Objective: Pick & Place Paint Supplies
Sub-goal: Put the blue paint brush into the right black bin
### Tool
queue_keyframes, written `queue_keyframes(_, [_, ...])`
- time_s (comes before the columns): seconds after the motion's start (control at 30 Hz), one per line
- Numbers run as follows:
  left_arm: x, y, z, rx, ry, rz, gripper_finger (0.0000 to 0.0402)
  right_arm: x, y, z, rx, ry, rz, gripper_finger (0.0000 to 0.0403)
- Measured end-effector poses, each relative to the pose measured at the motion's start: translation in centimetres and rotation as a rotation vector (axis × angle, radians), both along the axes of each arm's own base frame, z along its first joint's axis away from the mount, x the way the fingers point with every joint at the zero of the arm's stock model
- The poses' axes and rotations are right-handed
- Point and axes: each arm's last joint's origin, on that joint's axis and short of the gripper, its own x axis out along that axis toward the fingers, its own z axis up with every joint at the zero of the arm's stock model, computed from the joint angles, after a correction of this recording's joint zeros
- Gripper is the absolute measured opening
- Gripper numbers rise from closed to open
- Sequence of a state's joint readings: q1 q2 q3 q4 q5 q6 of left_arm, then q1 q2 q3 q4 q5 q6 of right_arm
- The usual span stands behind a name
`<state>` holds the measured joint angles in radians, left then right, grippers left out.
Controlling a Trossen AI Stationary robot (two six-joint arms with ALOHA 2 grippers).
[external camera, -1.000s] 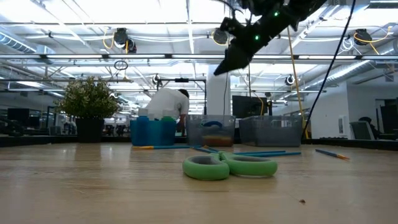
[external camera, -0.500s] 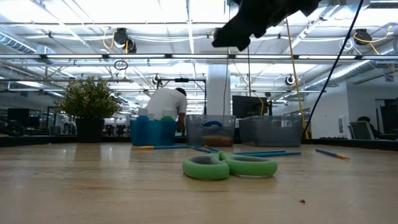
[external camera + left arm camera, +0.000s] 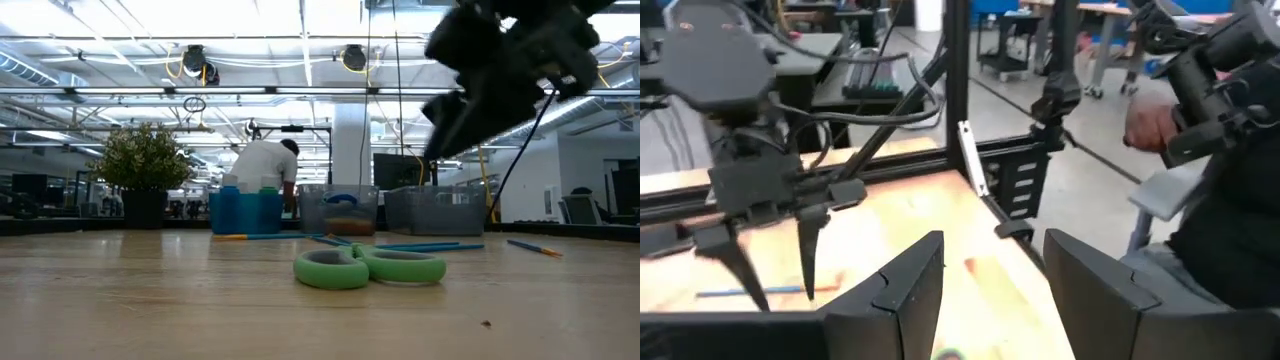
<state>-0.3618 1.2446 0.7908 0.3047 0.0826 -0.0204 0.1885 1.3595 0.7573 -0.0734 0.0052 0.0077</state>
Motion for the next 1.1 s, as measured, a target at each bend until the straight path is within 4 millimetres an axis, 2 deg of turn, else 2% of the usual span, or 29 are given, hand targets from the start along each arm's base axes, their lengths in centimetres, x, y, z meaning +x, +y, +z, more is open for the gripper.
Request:
queue_keyframes(0.13, [0.0,0.1,-0.3,0.033,0.025,0.005,0.0182,-2.2,0.1,-2.0,-0.023,0.145,-0.009,0.0151])
queue_keyframes(0.33, [-0.1,0.0,-0.4,0.058,0.023,0.000,0.0182,-4.6,1.7,-4.2,-0.029,0.229,0.208,0.0144])
queue_keyframes(0.4, [-0.1,0.1,-0.4,0.057,0.022,0.001,0.0182,-5.3,2.0,-4.9,-0.042,0.247,0.231,0.0144])
queue_keyframes(0.63, [0.0,0.2,-0.4,0.070,0.020,0.054,0.0182,-5.5,1.8,-6.7,-0.003,0.154,0.203,0.0143])
queue_keyframes(0.8, [0.0,0.3,-0.5,0.073,0.022,0.077,0.0182,-5.6,1.3,-7.4,-0.014,0.187,0.187,0.0132])
queue_keyframes(0.93, [0.0,0.3,-0.5,0.072,0.026,0.077,0.0182,-5.9,1.1,-8.0,-0.022,0.212,0.187,0.0107])
queue_keyframes(1.1, [0.0,0.3,-0.6,0.076,0.042,0.077,0.0182,-6.2,1.0,-8.3,-0.040,0.219,0.203,0.0054])
